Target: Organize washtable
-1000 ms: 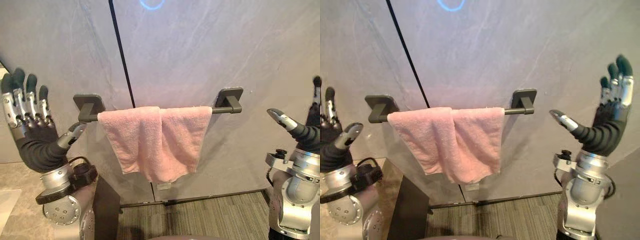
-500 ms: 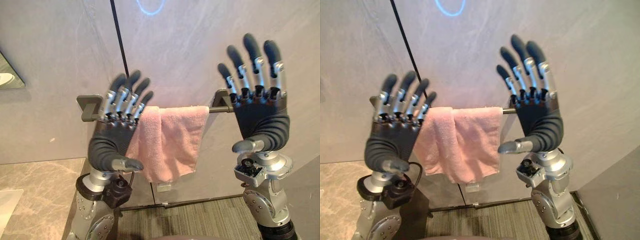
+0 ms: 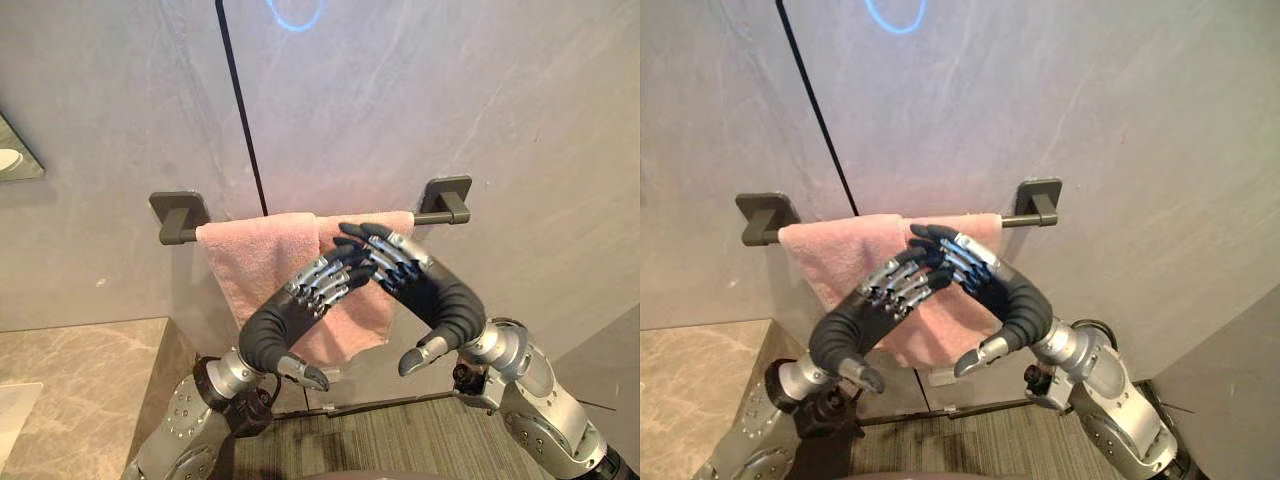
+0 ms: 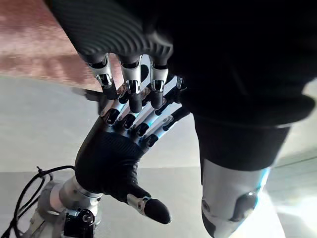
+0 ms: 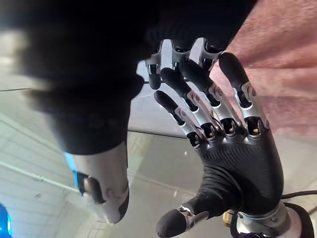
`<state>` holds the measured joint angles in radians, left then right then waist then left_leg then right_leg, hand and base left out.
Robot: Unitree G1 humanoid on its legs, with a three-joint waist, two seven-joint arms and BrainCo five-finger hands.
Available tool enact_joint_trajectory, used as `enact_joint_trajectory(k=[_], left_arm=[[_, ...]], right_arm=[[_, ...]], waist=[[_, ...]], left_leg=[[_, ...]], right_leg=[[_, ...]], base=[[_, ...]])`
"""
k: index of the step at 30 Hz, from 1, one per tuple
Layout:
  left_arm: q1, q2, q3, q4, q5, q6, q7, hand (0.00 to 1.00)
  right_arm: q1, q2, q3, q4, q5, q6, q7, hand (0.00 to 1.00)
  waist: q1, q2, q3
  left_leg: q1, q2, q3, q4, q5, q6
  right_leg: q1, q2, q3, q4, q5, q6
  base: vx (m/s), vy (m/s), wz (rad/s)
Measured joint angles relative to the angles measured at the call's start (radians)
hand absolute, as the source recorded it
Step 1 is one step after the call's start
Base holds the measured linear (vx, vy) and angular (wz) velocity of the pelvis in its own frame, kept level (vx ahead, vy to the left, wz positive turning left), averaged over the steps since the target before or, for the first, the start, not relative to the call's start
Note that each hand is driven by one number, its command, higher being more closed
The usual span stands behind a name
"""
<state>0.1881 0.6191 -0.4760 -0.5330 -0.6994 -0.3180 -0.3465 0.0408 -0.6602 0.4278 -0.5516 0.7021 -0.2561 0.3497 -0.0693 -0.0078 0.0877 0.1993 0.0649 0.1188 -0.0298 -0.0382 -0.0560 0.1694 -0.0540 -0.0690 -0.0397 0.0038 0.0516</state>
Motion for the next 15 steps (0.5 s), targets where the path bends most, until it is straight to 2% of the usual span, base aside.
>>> enact_joint_trajectory(k=[4, 10, 15], left_arm=[[0.013, 0.015, -0.036, 0.091, 0.028, 0.028, -0.002, 0.0], [0.017, 0.0, -0.066, 0.2, 0.087, 0.054, -0.005, 0.0], [0.015, -0.106, -0.044, 0.321, 0.181, 0.059, 0.004, 0.0]], right_arm=[[0.013, -0.007, 0.061, 0.108, -0.049, 0.023, 0.001, 0.0], [0.018, 0.015, 0.103, 0.25, -0.154, 0.047, 0.001, 0.0], [0.018, 0.117, 0.103, 0.38, -0.224, 0.068, -0.003, 0.0]], waist=[[0.001, 0.0, 0.002], [0.003, 0.0, 0.002], [0.005, 0.001, 0.003]], left_leg=[[-0.001, 0.0, 0.001, -0.001, 0.0, 0.0], [-0.019, 0.0, -0.002, -0.002, 0.0, 0.0], [-0.029, 0.0, -0.006, -0.005, 0.0, 0.0]], right_leg=[[-0.001, 0.0, -0.001, -0.004, 0.0, 0.0], [-0.012, 0.0, -0.007, -0.017, 0.005, -0.001], [-0.019, 0.0, -0.011, -0.022, 0.005, -0.001]], base=[[0.0, 0.0, 0.0], [0.0, 0.0, 0.0], [0.0, -0.001, 0.01]])
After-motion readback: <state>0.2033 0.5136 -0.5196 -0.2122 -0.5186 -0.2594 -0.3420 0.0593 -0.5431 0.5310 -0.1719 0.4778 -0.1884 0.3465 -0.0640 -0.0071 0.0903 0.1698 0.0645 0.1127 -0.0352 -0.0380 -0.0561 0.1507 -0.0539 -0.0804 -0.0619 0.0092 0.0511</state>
